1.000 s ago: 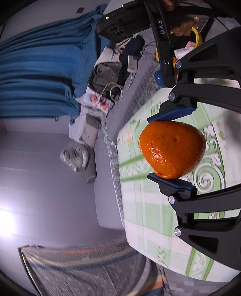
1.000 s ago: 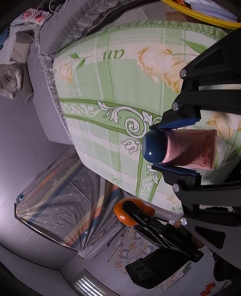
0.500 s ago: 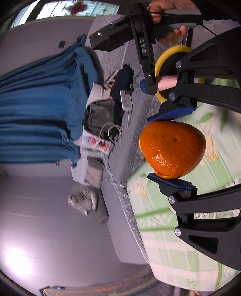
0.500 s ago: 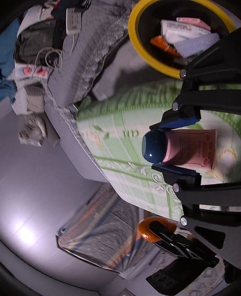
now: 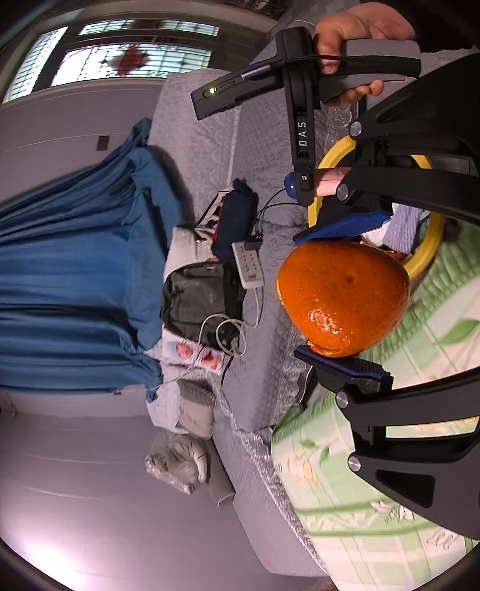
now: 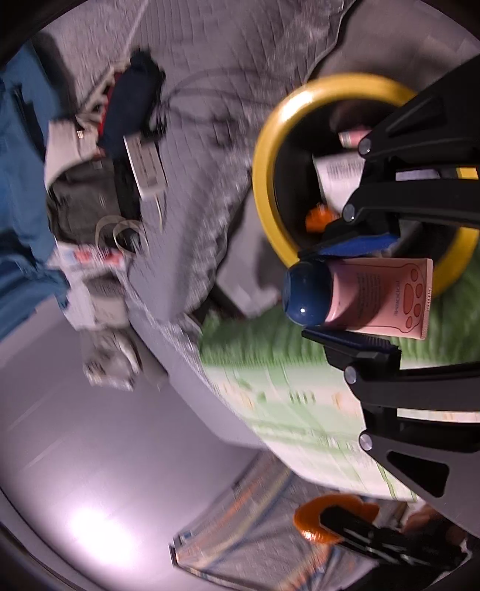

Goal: Collect trash

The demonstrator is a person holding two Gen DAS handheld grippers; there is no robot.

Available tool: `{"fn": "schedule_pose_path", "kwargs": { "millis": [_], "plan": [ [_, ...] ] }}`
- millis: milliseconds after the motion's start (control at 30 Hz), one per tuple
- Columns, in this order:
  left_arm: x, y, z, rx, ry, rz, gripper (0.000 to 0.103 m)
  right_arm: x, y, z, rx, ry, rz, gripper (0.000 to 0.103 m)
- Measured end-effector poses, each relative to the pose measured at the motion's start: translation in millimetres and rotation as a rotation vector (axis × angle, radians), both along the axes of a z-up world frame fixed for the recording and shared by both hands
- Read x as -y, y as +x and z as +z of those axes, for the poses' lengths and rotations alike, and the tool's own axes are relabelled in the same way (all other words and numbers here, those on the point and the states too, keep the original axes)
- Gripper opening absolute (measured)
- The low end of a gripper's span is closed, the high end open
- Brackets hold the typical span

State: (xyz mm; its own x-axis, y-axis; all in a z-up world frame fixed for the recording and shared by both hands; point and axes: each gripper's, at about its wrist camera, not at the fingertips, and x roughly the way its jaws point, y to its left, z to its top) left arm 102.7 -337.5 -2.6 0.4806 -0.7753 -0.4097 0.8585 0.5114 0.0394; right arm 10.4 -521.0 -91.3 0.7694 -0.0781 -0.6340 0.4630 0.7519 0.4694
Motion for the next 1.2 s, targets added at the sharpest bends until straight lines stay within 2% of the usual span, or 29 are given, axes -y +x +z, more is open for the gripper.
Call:
{"fn": "schedule_pose_path", "kwargs": {
  "millis": [133, 267, 300, 367, 400, 467, 533, 567, 633, 700, 800, 900, 1000, 1200],
  "plan": [
    [40, 8, -28, -0.029, 0.044, -0.022, 0.053, 19, -4, -26, -0.054, -0.033, -0.08, 0.034],
    [72, 16, -50, -0.073, 0.084, -0.038, 0.054, 35, -6, -52, -0.089, 0.002, -0.128, 0.034],
    [78, 18, -55, -0.081, 0.083, -0.041, 0.058, 38, -6, -56, -0.118, -0.032, -0.158, 0.035],
    [78, 19, -57, -0.089, 0.072, -0.019, 0.074, 44, -8, -61, -0.15, -0.058, -0.202, 0.04],
    [74, 18, -55, -0.085, 0.051, -0.004, 0.091, 46, -12, -62, -0.144, -0.054, -0.22, 0.046],
    [60, 18, -48, -0.058, -0.016, 0.039, 0.095, 47, -20, -59, -0.138, -0.075, -0.25, 0.06],
    [48, 19, -41, -0.058, -0.025, 0.063, 0.095, 44, -27, -52, -0.142, -0.115, -0.277, 0.065],
    [39, 19, -38, -0.054, -0.032, 0.079, 0.095, 40, -30, -48, -0.141, -0.133, -0.286, 0.066],
    [14, 19, -30, -0.029, -0.072, 0.151, 0.095, 28, -35, -37, -0.117, -0.183, -0.299, 0.086],
    [-19, 20, -23, -0.031, -0.11, 0.217, 0.095, 4, -41, -24, -0.071, -0.263, -0.307, 0.095],
    [-66, 19, -15, -0.044, -0.147, 0.252, 0.095, -32, -41, -8, -0.012, -0.34, -0.279, 0.095],
    [-109, 10, -5, 0.016, -0.175, 0.328, 0.095, -85, -36, 2, 0.089, -0.391, -0.174, 0.095],
    [-161, 0, 6, 0.059, -0.219, 0.404, 0.095, -135, -28, 13, 0.153, -0.428, -0.075, 0.095],
    [-253, -25, 26, 0.177, -0.246, 0.621, 0.095, -236, -11, 39, 0.298, -0.459, 0.096, 0.095]
  ]
}}
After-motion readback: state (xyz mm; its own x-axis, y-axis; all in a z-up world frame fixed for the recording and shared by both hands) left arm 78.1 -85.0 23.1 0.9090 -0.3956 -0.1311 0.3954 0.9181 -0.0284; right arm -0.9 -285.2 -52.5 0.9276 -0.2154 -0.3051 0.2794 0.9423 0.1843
